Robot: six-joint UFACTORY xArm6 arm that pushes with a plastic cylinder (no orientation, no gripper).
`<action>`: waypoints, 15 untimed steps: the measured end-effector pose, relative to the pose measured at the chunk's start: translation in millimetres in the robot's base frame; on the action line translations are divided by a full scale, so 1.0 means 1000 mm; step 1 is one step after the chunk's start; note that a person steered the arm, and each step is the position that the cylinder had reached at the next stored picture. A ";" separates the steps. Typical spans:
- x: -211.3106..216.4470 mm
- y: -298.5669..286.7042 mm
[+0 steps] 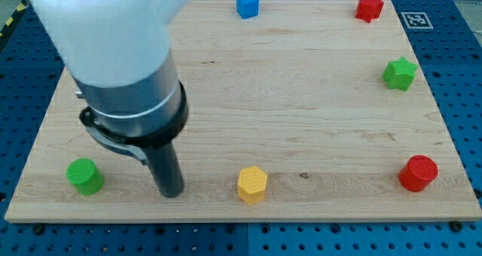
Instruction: Move the yellow hexagon into the red circle
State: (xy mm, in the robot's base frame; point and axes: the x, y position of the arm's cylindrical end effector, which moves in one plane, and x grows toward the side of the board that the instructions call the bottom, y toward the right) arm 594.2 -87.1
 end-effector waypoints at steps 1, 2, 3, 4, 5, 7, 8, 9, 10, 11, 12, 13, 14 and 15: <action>0.013 0.029; 0.013 0.029; 0.013 0.050; 0.011 0.084; 0.011 0.099; 0.001 0.105; -0.009 0.100; -0.012 0.100; -0.029 0.103; -0.036 0.114; -0.025 0.120; -0.004 0.120; -0.004 0.120; -0.025 0.120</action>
State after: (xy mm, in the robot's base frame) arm 569.1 32.5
